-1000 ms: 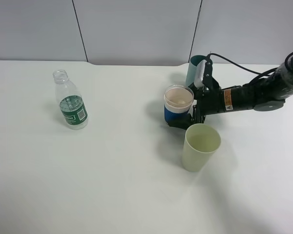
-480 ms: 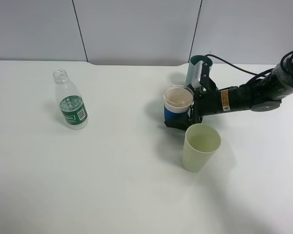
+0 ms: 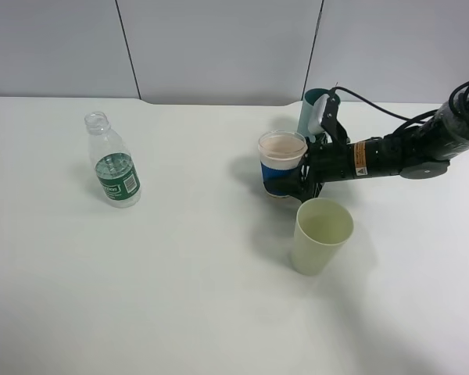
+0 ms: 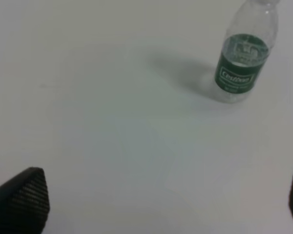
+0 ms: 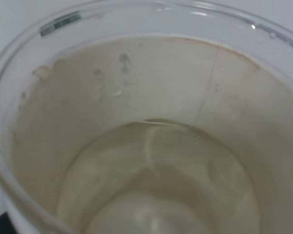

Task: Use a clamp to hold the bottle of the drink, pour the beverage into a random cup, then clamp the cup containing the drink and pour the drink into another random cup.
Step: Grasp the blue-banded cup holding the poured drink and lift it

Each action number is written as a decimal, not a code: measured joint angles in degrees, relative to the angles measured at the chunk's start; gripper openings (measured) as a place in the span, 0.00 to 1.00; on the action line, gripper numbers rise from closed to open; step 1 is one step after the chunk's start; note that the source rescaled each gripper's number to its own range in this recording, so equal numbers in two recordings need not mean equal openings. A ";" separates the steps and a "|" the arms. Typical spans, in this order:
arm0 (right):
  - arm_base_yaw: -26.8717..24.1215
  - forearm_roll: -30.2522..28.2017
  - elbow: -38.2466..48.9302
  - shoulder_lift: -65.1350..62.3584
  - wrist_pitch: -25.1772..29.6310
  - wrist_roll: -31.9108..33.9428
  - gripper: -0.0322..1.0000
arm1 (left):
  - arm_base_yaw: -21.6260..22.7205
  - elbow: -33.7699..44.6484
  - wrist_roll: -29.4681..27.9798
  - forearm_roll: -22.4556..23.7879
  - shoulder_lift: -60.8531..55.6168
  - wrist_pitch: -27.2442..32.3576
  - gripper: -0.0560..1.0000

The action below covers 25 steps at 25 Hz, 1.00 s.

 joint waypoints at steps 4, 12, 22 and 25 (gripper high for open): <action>0.00 -0.45 -0.04 0.00 0.18 0.07 0.03 | 0.00 0.00 0.00 0.00 0.00 0.00 1.00; 0.10 -4.46 -0.17 -2.67 4.07 0.19 0.03 | 0.00 0.00 0.00 0.00 0.00 0.00 1.00; 1.80 -3.44 -0.07 -12.26 10.00 2.60 0.03 | 0.00 0.00 0.00 0.00 0.00 0.00 1.00; 2.49 -3.16 -0.07 -13.85 10.53 3.02 0.03 | 0.00 0.00 0.00 0.00 0.00 0.00 1.00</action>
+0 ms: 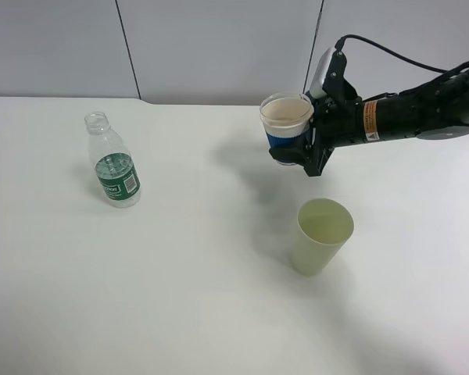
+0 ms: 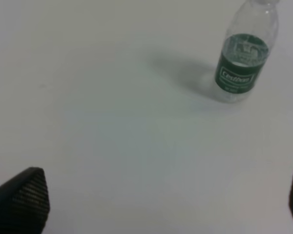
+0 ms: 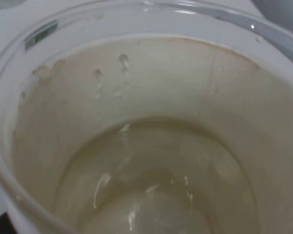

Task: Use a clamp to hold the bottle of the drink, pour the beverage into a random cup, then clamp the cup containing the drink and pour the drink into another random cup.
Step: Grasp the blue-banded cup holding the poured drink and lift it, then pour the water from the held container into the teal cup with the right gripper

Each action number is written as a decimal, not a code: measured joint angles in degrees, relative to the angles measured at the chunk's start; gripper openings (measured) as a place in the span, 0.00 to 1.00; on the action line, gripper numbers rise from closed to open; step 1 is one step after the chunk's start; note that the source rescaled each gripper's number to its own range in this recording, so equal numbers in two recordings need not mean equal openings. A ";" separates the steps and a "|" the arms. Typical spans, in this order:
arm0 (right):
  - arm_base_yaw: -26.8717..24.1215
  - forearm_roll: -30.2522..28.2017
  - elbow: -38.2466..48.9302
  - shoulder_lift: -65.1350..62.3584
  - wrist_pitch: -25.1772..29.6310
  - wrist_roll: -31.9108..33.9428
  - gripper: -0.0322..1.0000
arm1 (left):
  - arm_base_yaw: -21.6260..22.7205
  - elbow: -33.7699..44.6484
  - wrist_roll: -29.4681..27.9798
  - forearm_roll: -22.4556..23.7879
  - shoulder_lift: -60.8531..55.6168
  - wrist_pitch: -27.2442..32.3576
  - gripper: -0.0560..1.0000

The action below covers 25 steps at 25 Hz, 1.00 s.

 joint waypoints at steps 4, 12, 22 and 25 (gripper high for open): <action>1.14 0.04 0.00 -1.85 0.55 -0.07 0.03 | 0.00 0.00 0.00 0.00 0.00 0.00 1.00; 2.14 -0.01 0.02 -5.98 0.73 -1.70 0.03 | 0.00 0.00 0.00 0.00 0.00 0.00 1.00; 2.14 -0.01 0.06 -10.93 0.68 -1.65 0.03 | 0.00 0.00 0.00 -0.02 0.00 0.00 1.00; 2.14 -0.01 0.06 -12.33 0.73 -1.53 0.03 | 0.00 0.00 0.00 -0.02 0.00 0.00 1.00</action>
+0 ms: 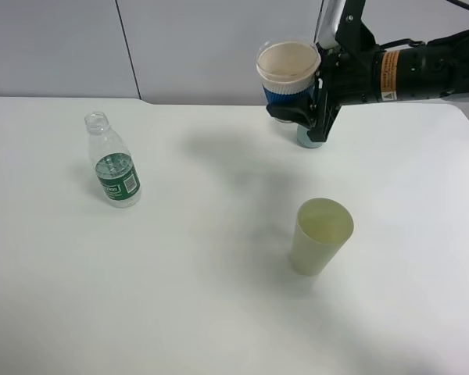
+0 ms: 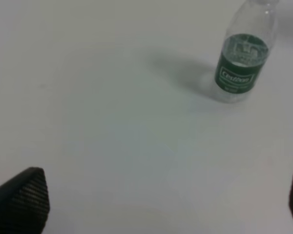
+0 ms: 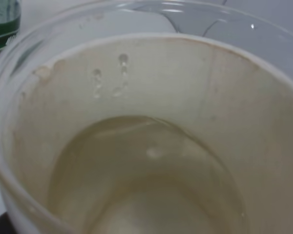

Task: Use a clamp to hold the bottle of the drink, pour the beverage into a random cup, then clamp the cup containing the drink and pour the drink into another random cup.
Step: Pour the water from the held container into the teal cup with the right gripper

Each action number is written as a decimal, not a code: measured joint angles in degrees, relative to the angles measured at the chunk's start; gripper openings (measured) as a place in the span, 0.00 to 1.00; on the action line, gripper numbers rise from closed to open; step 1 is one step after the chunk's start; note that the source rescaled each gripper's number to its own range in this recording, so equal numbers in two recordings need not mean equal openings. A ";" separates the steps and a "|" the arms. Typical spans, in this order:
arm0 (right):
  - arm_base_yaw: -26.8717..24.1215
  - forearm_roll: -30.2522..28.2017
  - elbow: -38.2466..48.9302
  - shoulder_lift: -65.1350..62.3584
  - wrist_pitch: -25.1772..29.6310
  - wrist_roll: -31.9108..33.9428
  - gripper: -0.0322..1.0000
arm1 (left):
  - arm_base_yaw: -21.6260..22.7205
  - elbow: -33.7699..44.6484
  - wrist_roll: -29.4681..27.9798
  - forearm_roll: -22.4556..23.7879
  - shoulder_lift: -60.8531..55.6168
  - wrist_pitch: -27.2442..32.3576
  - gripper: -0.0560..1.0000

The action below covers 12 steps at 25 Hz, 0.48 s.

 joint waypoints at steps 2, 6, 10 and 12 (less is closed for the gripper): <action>0.00 0.00 0.00 -1.05 0.75 0.50 0.03 | 0.00 0.00 0.00 0.00 0.00 0.00 1.00; 0.00 0.00 0.00 -3.43 5.53 2.07 0.03 | 0.00 0.00 0.00 0.00 0.00 0.00 1.00; 0.00 0.05 0.00 -5.35 11.04 3.45 0.03 | 0.00 0.00 0.00 0.00 0.00 0.00 1.00; 0.00 0.32 0.00 -6.17 14.07 3.53 0.03 | 0.00 0.00 0.00 0.00 0.00 0.00 1.00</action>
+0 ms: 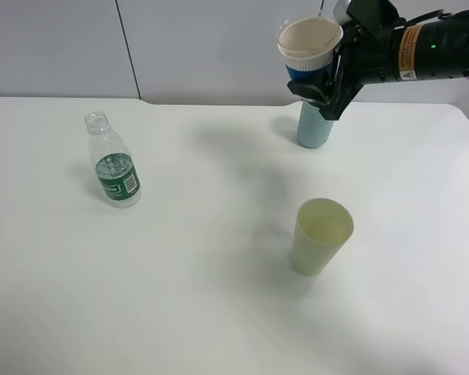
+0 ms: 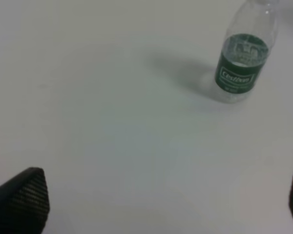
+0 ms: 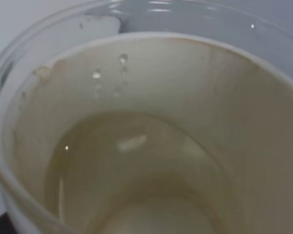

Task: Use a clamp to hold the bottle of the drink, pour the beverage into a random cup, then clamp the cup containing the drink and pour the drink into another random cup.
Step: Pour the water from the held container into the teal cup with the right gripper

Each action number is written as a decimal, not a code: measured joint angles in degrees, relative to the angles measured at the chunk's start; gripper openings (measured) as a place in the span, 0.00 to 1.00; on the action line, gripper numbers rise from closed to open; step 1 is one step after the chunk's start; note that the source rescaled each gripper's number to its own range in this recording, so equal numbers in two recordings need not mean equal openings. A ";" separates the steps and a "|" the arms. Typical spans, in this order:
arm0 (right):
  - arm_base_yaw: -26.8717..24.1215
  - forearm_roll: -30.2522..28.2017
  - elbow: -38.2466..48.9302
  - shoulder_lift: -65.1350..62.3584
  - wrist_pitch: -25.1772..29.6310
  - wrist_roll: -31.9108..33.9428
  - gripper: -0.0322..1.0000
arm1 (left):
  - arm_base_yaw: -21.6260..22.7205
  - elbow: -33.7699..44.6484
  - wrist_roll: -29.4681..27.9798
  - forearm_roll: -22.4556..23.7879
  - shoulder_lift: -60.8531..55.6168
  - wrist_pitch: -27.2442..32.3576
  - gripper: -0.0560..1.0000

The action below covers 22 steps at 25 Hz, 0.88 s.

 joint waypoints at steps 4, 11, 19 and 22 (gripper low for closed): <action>0.00 1.46 0.00 -0.44 5.69 0.26 0.03 | 0.00 0.00 0.00 0.00 0.00 0.00 1.00; 0.00 3.35 0.00 -0.44 13.57 -1.00 0.03 | 0.00 0.00 0.00 0.00 0.00 0.00 1.00; -0.66 6.34 0.00 -0.44 17.83 -2.19 0.03 | 0.00 0.00 0.00 0.00 0.00 0.00 1.00; -1.70 7.17 0.00 -0.44 18.00 -2.19 0.03 | 0.00 0.00 0.00 0.00 0.00 0.00 1.00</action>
